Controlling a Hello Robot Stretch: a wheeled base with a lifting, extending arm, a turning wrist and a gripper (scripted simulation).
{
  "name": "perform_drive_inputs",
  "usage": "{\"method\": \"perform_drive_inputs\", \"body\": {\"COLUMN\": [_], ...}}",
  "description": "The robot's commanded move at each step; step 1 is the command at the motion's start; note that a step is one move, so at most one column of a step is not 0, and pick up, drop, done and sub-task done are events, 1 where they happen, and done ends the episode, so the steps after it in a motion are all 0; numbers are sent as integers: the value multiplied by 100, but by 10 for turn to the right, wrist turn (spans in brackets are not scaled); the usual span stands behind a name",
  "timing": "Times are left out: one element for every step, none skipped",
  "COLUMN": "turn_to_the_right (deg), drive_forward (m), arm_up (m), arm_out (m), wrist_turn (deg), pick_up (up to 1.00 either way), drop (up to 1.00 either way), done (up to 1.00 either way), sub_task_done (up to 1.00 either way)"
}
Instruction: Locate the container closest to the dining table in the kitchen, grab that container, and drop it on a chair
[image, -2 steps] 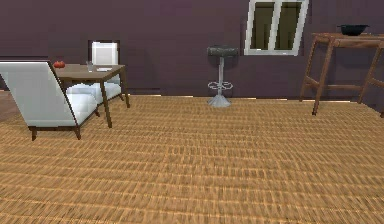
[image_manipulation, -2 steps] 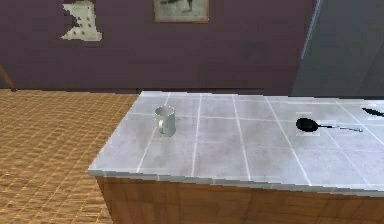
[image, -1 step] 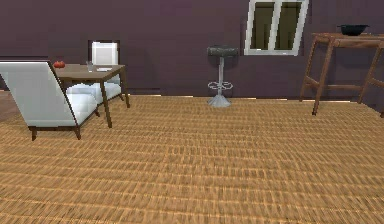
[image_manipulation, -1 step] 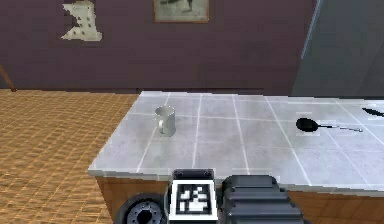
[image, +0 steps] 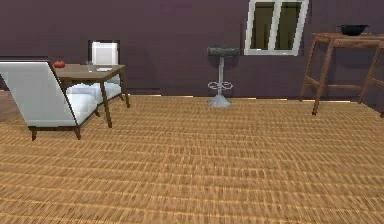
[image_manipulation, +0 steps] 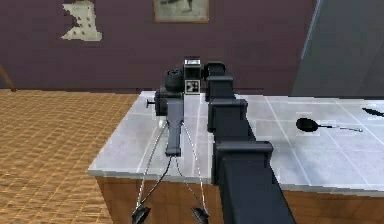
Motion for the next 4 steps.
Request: {"method": "perform_drive_inputs", "body": {"turn_to_the_right": [0,0,0,0], "drive_forward": [0,0,0,0], "arm_up": [0,0,0,0], "arm_out": [0,0,0,0], "wrist_turn": [450,450,450,210], "pick_up": [0,0,0,0], "drop": [0,0,0,0], "done": [0,0,0,0], "sub_task_done": [0,0,0,0]}}
